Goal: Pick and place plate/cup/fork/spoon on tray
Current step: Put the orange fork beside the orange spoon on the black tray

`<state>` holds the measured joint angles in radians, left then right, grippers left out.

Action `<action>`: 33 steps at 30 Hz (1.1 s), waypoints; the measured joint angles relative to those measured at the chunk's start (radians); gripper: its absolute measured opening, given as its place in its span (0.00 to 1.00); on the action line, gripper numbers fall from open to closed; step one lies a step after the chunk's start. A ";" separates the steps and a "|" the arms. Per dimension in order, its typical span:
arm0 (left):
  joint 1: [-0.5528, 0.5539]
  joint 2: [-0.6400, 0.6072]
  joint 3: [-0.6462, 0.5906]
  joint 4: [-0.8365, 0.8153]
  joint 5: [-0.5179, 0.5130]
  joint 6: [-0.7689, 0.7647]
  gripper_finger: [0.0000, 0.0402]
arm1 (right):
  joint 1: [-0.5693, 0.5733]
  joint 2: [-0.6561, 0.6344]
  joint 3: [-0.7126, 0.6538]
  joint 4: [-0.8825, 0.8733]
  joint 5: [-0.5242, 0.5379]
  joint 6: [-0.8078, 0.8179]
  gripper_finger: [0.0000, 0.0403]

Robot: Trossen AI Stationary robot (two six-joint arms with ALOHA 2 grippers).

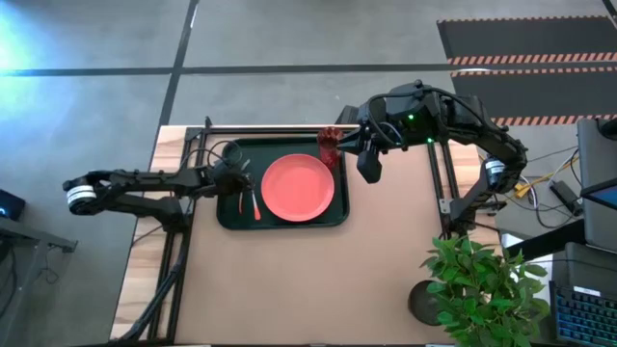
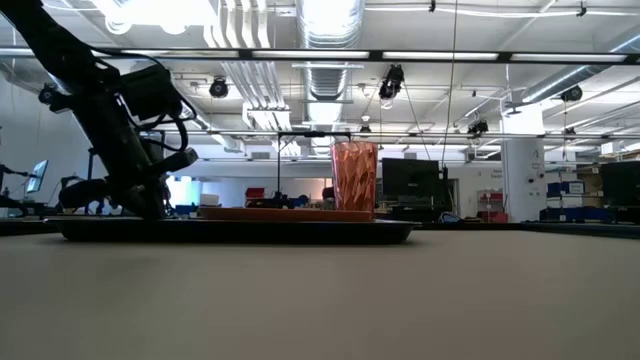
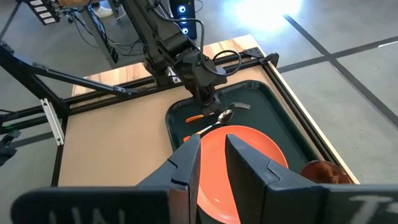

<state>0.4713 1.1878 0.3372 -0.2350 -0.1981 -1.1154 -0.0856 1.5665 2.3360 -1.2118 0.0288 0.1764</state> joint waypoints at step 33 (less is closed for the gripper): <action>-0.002 -0.044 -0.002 -0.041 0.042 0.002 0.18 | 0.000 -0.001 0.000 -0.066 -0.007 -0.029 0.16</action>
<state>0.4698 1.1436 0.3352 -0.2762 -0.1558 -1.1134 -0.0853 1.5654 2.3360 -1.2781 0.0216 0.1478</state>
